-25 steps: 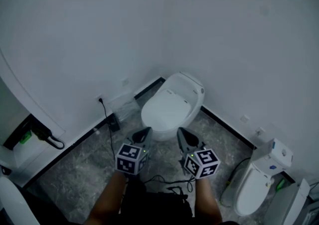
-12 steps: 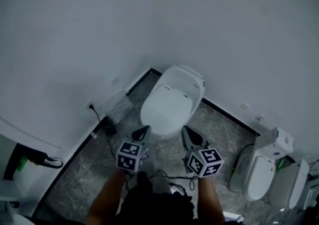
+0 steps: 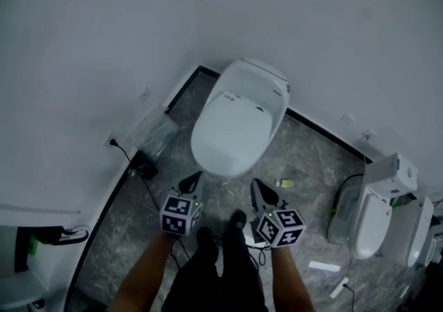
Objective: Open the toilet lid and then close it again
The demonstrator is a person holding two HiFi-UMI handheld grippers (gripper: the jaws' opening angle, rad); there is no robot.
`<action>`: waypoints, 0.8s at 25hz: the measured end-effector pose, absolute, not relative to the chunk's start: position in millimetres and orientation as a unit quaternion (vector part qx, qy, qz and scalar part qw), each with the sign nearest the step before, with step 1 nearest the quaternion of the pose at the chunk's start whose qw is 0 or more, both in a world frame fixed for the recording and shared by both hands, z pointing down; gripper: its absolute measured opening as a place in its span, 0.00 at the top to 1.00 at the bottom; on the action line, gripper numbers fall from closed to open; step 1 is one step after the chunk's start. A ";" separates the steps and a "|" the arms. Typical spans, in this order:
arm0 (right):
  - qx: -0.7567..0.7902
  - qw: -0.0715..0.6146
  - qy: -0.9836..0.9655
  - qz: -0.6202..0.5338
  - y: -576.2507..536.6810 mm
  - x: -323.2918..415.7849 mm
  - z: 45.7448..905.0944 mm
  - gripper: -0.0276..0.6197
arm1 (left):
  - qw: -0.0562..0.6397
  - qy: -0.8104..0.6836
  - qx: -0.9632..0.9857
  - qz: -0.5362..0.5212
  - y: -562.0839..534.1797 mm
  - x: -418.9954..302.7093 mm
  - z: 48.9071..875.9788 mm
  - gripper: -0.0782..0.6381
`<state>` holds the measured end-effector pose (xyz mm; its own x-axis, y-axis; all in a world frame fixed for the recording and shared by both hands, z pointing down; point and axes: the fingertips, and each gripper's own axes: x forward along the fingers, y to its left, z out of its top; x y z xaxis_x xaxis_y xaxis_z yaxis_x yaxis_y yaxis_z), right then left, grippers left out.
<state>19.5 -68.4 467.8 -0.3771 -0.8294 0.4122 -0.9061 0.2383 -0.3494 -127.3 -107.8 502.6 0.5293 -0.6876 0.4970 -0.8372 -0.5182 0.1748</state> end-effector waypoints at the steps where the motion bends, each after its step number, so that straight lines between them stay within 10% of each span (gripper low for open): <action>1: 0.556 0.073 -0.778 0.283 -69.5 20.5 483.4 0.94 | 0.208 -0.451 0.848 0.186 -110.7 -128.4 515.7 0.88; 20: 0.578 0.094 -0.704 0.402 -105.5 13.6 721.6 0.82 | 0.320 -0.461 0.796 0.227 -152.6 -146.9 747.2 0.80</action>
<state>13.6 -105.5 721.6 -0.3152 -0.7379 0.5968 -0.8889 0.0092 -0.4580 -146.9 -152.6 747.2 0.4722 -0.5889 0.6559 -0.8789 -0.3708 0.2999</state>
